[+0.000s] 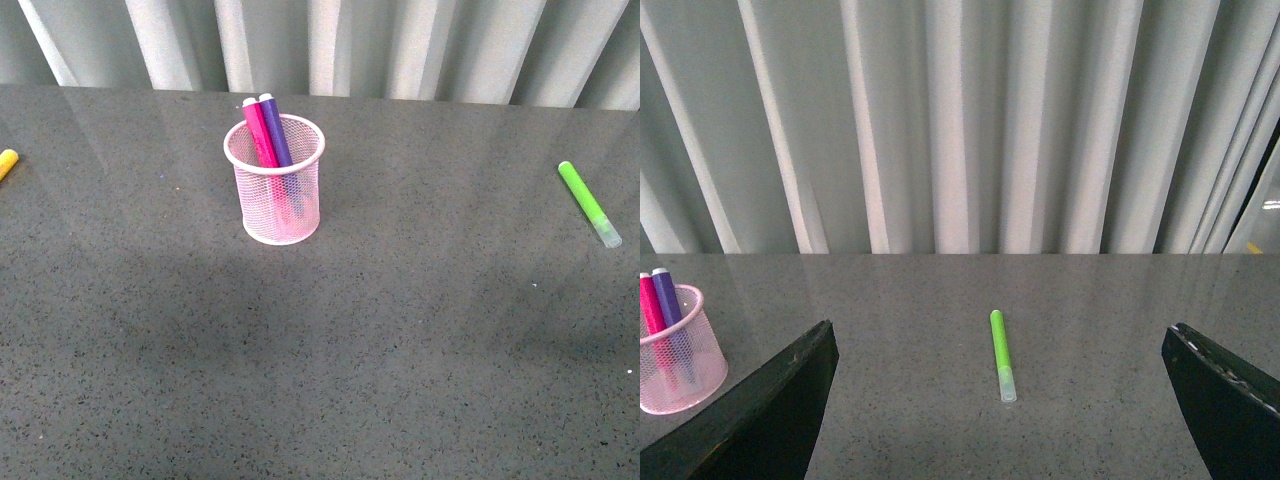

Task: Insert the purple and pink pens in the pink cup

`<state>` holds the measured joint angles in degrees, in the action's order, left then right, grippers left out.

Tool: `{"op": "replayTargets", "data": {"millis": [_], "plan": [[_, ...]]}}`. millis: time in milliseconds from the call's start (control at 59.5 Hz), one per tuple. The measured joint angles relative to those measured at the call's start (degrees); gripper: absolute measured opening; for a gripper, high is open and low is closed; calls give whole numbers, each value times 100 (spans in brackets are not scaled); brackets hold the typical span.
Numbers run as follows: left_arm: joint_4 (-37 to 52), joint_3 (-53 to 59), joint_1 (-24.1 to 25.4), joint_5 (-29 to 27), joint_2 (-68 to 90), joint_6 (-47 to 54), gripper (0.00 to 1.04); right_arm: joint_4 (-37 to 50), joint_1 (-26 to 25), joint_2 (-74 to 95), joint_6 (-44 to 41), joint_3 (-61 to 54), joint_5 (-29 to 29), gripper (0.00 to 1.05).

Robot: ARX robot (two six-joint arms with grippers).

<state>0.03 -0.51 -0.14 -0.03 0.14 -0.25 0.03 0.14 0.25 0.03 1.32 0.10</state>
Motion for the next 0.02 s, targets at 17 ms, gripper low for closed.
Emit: {"op": "replayTargets", "data": {"millis": [17], "plan": [[0,0,0,0,0,0,98,0,0,0,0,0,0,98]]}}
